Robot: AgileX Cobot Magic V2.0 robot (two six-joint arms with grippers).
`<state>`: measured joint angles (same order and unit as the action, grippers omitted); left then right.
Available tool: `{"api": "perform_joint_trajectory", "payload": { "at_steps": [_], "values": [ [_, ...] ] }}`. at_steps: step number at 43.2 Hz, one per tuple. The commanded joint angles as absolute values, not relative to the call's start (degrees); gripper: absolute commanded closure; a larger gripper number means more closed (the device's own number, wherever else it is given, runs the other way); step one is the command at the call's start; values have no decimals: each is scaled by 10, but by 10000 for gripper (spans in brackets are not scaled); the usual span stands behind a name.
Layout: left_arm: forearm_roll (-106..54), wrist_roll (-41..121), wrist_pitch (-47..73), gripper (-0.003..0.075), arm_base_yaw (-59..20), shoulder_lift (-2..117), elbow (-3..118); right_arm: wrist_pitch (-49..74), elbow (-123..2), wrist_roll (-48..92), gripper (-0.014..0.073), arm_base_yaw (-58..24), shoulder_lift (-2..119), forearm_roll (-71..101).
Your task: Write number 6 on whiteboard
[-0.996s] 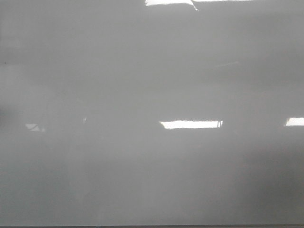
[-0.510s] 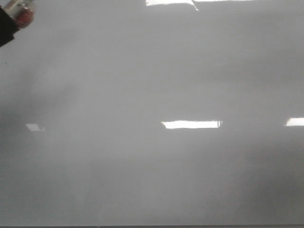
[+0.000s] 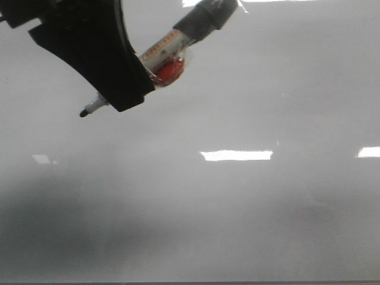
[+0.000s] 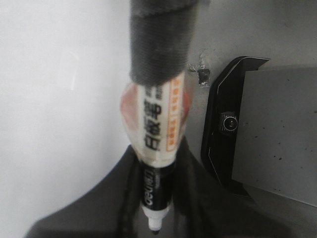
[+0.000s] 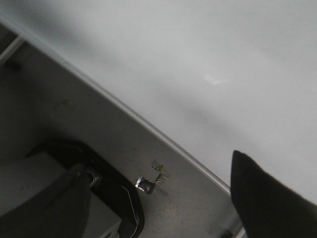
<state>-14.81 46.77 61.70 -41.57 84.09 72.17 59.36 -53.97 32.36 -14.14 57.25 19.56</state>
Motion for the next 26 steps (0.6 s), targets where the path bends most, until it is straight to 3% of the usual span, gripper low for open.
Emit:
{"api": "perform_joint_trajectory", "payload": {
  "at_steps": [1, 14, 26],
  "values": [
    [-150, 478, 599, 701, -435, 826, 742, 600, -567, 436, -8, -181, 585, 269],
    [-149, 493, 586, 701, -464, 826, 742, 564, -630, 506, -8, -296, 654, 282],
    [-149, 508, 567, 701, -466, 826, 742, 532, -650, 519, -8, -351, 699, 282]
  ]
}}
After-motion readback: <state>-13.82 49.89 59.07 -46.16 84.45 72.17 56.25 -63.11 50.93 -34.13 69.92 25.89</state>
